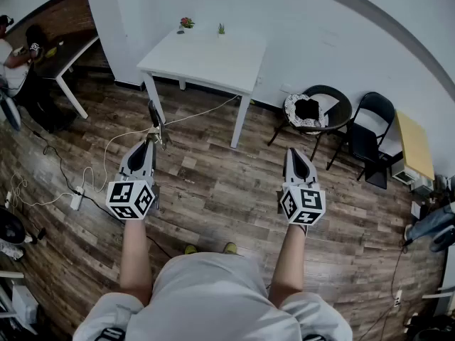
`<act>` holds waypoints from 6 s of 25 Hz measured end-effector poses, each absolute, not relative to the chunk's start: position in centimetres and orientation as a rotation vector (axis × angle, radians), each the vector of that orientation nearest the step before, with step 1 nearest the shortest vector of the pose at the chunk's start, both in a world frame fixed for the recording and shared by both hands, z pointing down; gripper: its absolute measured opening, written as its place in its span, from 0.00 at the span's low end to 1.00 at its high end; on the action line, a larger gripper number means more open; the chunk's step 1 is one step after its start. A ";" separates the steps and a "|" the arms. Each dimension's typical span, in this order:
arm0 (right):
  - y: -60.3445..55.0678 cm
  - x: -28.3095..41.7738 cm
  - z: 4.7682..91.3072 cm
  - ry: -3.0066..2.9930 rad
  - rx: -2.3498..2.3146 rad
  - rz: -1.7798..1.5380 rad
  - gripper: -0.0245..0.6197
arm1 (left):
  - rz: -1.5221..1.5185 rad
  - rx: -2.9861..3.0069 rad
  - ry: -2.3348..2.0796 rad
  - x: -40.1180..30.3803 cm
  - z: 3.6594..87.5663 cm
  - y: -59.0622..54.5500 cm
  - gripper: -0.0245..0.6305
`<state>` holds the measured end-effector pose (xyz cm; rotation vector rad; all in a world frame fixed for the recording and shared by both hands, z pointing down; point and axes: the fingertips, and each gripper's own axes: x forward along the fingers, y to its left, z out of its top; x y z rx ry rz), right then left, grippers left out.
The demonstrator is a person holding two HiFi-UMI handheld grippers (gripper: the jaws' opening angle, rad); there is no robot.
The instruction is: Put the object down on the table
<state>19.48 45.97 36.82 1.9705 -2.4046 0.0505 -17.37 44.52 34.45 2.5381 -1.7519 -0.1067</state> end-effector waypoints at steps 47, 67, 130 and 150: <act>44.2 9.8 38.6 -2.401 1.958 0.075 0.05 | -0.111 2.570 -1.614 -23.4 37.8 40.1 0.07; 25.8 13.8 40.8 -2.472 1.862 0.158 0.05 | -0.022 2.486 -1.703 -20.0 39.3 24.9 0.07; -27.8 12.6 41.5 -2.373 1.993 0.231 0.05 | 0.085 2.601 -1.415 -16.8 42.0 -32.3 0.07; -31.4 12.5 42.7 -2.228 2.117 0.241 0.05 | 0.234 2.728 -1.294 -16.0 44.5 -39.6 0.07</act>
